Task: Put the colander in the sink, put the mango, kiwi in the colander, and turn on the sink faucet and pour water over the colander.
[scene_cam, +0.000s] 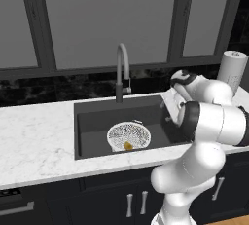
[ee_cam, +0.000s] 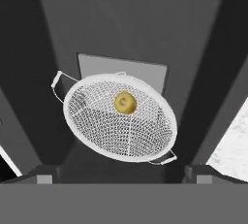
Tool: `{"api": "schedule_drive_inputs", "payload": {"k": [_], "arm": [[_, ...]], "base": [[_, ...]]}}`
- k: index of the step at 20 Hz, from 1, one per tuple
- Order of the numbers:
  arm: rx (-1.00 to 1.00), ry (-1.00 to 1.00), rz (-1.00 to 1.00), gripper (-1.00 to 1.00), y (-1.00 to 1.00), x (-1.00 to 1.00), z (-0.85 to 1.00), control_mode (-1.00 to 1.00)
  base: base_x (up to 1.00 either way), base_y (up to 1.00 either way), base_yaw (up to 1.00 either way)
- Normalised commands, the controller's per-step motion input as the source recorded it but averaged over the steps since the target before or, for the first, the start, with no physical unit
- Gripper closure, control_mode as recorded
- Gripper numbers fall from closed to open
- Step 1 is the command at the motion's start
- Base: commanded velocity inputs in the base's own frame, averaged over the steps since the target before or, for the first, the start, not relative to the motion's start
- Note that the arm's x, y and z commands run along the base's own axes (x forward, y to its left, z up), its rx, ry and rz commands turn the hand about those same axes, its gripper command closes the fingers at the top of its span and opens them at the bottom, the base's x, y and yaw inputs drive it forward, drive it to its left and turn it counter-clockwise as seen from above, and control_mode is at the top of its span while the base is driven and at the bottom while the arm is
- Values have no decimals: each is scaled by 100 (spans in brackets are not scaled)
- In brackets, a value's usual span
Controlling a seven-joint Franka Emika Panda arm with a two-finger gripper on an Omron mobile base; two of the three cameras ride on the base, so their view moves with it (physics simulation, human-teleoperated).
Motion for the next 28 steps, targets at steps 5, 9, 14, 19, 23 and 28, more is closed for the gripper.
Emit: {"api": "schedule_drive_inputs", "payload": {"k": [5,9,14,19,23,28], "arm": [[-9,7,-5,-100,-54,-10,35,-100],[-14,4,-27,-100,-66,-32,0,-100],[-11,8,-32,-100,-68,-16,0,-100],[-12,20,-38,-100,-51,0,6,-100],[-11,29,-40,-100,-48,0,13,-100],[-9,30,-43,-100,-61,0,6,-100]], "base": [[0,0,0],[0,0,0],[0,0,0],[0,0,0],[0,0,0],[0,0,0]]}}
